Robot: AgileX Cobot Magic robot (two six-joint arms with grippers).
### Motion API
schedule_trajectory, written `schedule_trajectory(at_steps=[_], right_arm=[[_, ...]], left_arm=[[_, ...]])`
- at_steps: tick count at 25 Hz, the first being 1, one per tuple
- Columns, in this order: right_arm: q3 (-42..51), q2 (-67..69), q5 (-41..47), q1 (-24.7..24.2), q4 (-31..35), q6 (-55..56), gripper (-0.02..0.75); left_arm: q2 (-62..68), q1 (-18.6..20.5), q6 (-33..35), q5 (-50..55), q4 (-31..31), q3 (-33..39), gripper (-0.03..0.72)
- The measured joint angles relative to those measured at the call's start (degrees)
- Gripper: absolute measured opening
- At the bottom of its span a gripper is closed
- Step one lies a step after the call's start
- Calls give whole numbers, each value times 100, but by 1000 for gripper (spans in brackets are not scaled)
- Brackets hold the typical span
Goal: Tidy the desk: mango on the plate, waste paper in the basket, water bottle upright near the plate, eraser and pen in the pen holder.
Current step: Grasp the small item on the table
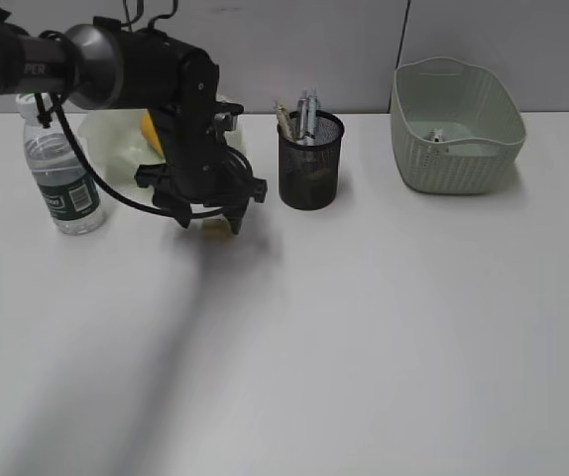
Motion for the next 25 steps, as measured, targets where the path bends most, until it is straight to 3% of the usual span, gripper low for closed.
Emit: schedule_trajectory(at_steps=[8,16,25], right_arm=[[0,0,0,0,0,0,561],[0,0,0,0,0,0,561],[0,0,0,0,0,0,561]], left_arm=[[118,0,-19,-13,14,0,481],[160,2,-20,24,27,-68,299],[218,2,-20,1052,13,-694,299]])
